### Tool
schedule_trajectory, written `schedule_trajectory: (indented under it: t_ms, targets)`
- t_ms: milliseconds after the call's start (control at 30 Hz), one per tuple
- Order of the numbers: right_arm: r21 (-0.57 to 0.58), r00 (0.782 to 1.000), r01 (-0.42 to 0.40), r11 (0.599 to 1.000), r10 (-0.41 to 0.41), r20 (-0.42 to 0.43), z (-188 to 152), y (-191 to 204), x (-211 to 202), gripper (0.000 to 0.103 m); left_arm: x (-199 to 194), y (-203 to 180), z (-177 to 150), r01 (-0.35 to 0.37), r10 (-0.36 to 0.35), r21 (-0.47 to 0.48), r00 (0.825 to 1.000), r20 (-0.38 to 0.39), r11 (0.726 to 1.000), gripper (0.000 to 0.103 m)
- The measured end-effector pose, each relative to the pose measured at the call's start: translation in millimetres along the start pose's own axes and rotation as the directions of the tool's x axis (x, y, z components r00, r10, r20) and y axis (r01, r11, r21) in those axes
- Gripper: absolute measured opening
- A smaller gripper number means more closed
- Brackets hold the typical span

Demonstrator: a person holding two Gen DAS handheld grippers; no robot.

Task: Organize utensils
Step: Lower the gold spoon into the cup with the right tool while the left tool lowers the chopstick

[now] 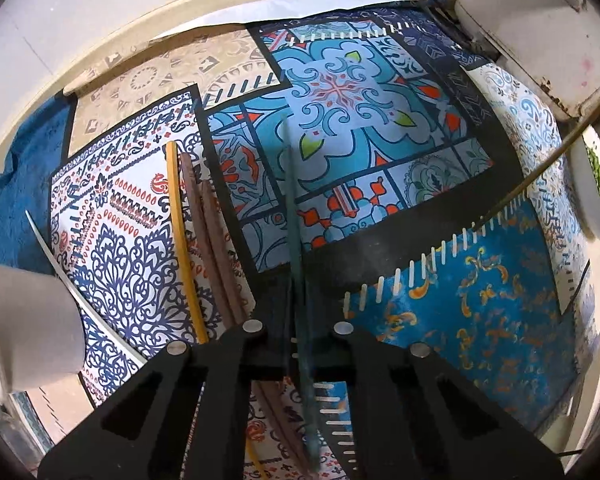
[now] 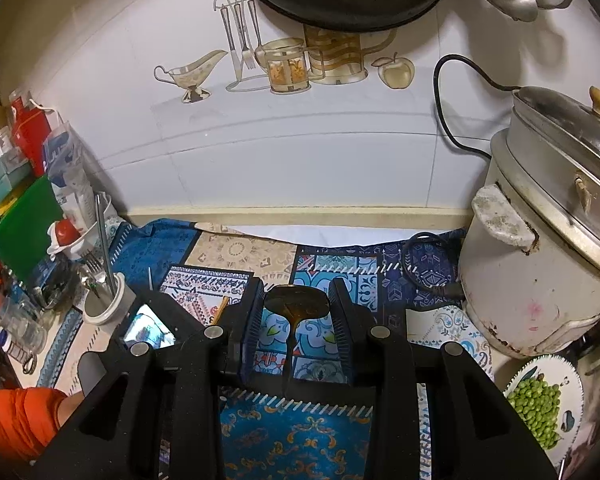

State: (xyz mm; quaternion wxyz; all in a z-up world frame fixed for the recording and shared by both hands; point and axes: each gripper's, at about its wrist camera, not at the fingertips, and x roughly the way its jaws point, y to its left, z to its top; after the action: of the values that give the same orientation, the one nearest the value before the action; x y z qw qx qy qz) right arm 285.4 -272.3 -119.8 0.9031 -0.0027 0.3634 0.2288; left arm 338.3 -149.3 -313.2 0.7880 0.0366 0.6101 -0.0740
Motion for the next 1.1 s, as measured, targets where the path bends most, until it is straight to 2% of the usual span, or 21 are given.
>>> schedule_trajectory:
  t_ms: [133,233,500,767,1100]
  targets:
    - [-0.008,1.0,-0.001,1.0,0.001,0.007,2,2,-3,0.031,-10,1,-3,0.02,-0.02,-0.009,0.999,0.032,1.0,0.003]
    - [-0.015,1.0,-0.001,1.0,0.001,0.016,3,6,-7,0.031,-30,5,-8,0.023,-0.021,-0.02,0.996,0.085,1.0,0.003]
    - [-0.036,0.999,-0.011,0.999,0.013,0.04,7,19,-14,0.031,-92,21,-33,0.061,-0.043,-0.074,0.974,0.223,0.995,0.003]
    - [-0.074,0.997,-0.034,0.997,0.039,0.068,13,41,-21,0.031,-132,45,-50,0.093,-0.044,-0.14,0.945,0.325,0.986,0.003]
    - [-0.157,0.988,-0.097,0.983,0.115,0.108,34,89,-23,0.031,-187,78,-67,0.055,0.04,-0.199,0.894,0.446,0.978,0.003]
